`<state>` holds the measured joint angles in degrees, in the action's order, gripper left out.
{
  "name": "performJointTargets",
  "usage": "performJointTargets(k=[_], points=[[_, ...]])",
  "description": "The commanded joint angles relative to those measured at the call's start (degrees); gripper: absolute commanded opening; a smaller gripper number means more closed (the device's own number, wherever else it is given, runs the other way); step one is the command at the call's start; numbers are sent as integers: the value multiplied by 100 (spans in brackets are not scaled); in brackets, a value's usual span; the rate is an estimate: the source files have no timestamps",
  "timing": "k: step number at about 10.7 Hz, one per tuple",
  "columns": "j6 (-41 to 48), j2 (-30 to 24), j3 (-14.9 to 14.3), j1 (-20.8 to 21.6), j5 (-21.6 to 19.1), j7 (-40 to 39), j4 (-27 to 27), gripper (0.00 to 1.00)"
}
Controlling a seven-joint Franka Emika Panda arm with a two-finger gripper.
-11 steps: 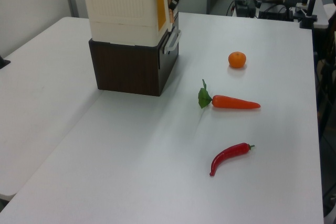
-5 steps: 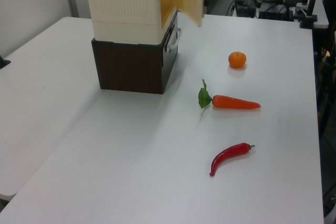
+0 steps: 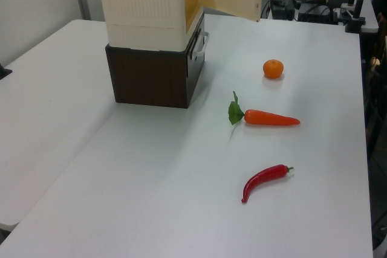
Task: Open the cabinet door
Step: 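Pull the gripped door edge outward, swinging the cabinet door open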
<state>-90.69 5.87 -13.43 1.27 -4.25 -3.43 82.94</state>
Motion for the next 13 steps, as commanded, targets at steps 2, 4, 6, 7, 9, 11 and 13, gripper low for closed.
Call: performJointTargets(k=[2, 4, 6, 7, 9, 11, 13], points=[[447, -684, 560, -636, 144, 9, 451, 100], [430, -675, 885, -654, 276, 568, 451, 100], [369, -605, 939, -550, 232, 607, 460, 100], [351, -587, 939, -523, 206, 607, 460, 100], [342, -526, 913, -523, 197, 572, 399, 100], [228, -464, 878, -523, 241, 650, 346, 100], [228, -455, 869, -523, 250, 651, 337, 100]])
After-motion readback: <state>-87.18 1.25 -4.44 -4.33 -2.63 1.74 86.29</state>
